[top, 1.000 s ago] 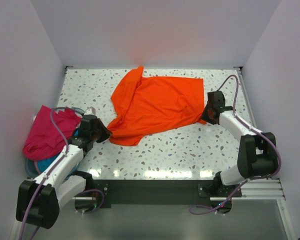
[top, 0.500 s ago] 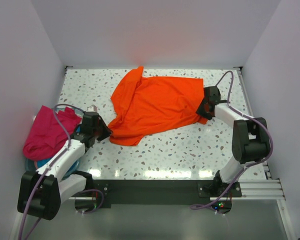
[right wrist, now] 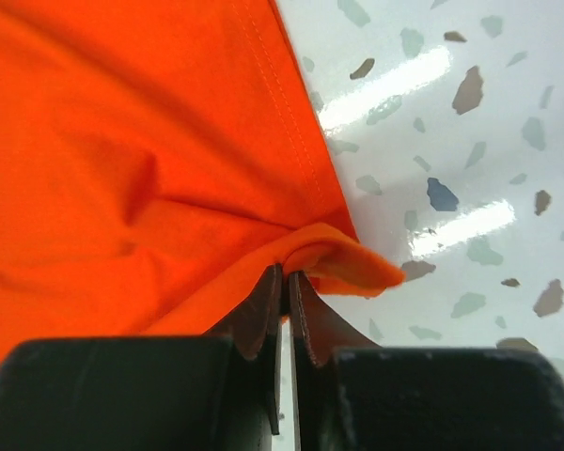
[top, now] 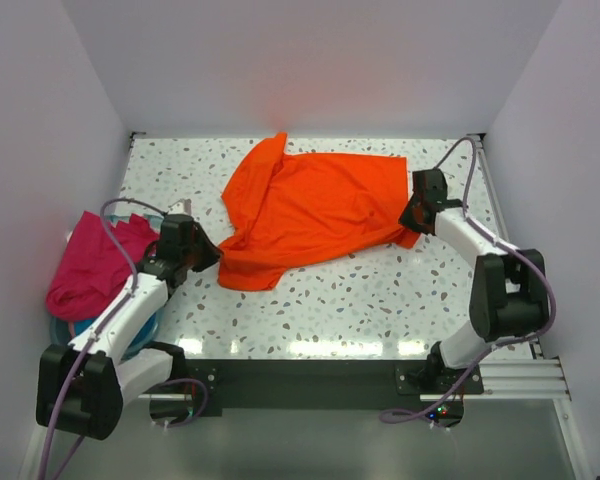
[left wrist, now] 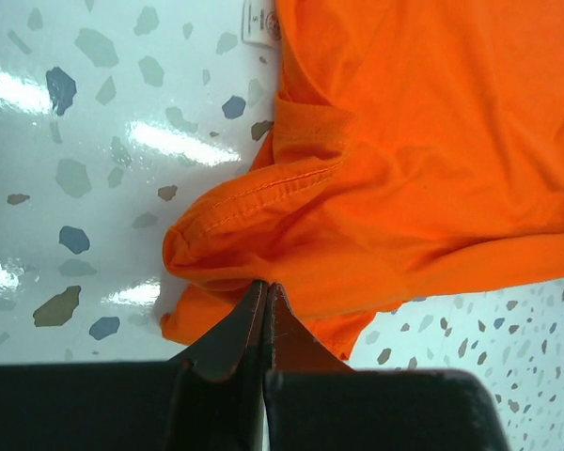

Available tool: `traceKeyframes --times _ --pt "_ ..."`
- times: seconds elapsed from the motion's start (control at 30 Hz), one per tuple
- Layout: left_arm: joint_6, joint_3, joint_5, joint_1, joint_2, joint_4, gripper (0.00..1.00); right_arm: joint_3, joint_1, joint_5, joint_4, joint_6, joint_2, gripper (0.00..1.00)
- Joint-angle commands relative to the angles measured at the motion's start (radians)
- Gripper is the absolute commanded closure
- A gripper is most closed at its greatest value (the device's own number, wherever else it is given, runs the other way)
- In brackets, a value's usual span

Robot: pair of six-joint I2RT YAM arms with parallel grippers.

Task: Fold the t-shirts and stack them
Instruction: Flatten the tshirt out

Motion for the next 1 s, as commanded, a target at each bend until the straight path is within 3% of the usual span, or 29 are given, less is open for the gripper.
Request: traceKeyframes --times 0.0,0.23,0.5,0.63,0.77,0.97 --pt "0.028 0.092 -0.01 0.029 -0.074 -0.037 1.0 0.013 -0.005 0.055 -0.05 -0.03 -0.182 1.0" --pt "0.052 0.373 -0.015 0.054 -0.221 -0.227 1.0 0.092 -0.01 0.101 -0.242 -0.101 -0.449 1.0" --pt "0.051 0.803 -0.004 0.054 -0.251 -0.367 1.0 0.48 -0.01 0.114 -0.478 -0.17 -0.636 1.0" --pt "0.038 1.039 0.019 0.054 -0.18 -0.37 1.0 0.701 -0.01 0.106 -0.514 -0.222 -0.606 1.0" --pt "0.037 1.146 0.016 0.054 -0.091 -0.329 1.0 0.871 -0.008 0.088 -0.498 -0.263 -0.509 1.0" --pt "0.029 1.198 0.068 0.055 0.126 -0.156 1.0 0.869 -0.008 0.025 -0.333 -0.291 -0.351 1.0"
